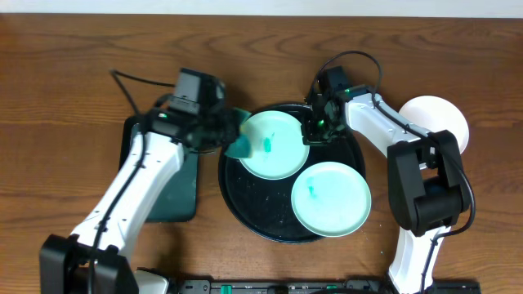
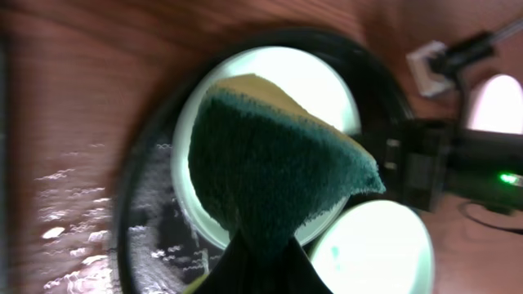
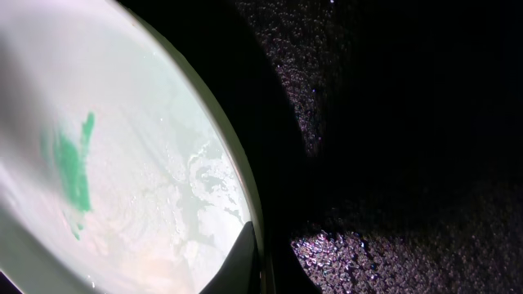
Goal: Clean dirty plates on tray and stack at the side
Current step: 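Lift the sponge and carry it with the left gripper to the green plate, then scrub the green plate's smudge with the sponge while right gripper holds rim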
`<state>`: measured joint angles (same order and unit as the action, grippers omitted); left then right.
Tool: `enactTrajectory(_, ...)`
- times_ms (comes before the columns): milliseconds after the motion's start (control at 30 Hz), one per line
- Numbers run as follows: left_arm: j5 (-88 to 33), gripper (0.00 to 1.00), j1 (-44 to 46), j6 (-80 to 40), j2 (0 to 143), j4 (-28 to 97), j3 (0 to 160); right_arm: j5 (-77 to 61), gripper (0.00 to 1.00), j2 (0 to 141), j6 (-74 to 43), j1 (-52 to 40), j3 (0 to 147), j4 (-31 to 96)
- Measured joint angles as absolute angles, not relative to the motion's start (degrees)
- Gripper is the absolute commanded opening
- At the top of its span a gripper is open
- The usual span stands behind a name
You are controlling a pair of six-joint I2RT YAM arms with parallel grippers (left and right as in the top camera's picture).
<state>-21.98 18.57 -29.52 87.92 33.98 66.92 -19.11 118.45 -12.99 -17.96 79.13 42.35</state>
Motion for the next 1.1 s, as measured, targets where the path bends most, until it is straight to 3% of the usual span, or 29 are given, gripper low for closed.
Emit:
enactTrajectory(433,-16.64,0.07,26.79,-33.3,109.82,31.53,71.0,-19.11,0.01,118.45,-12.99,-17.96,79.13,42.39)
enactTrajectory(633,-12.16,0.07,28.42,-34.13,110.41,34.46,73.1,-19.11,0.01,118.45,-12.99,-17.96,79.13,42.39)
enactTrajectory(1100,-16.58,0.07,35.59,-34.09,111.2,26.85,73.1,-19.11,0.01,118.45,-12.99,-17.96,79.18,42.98)
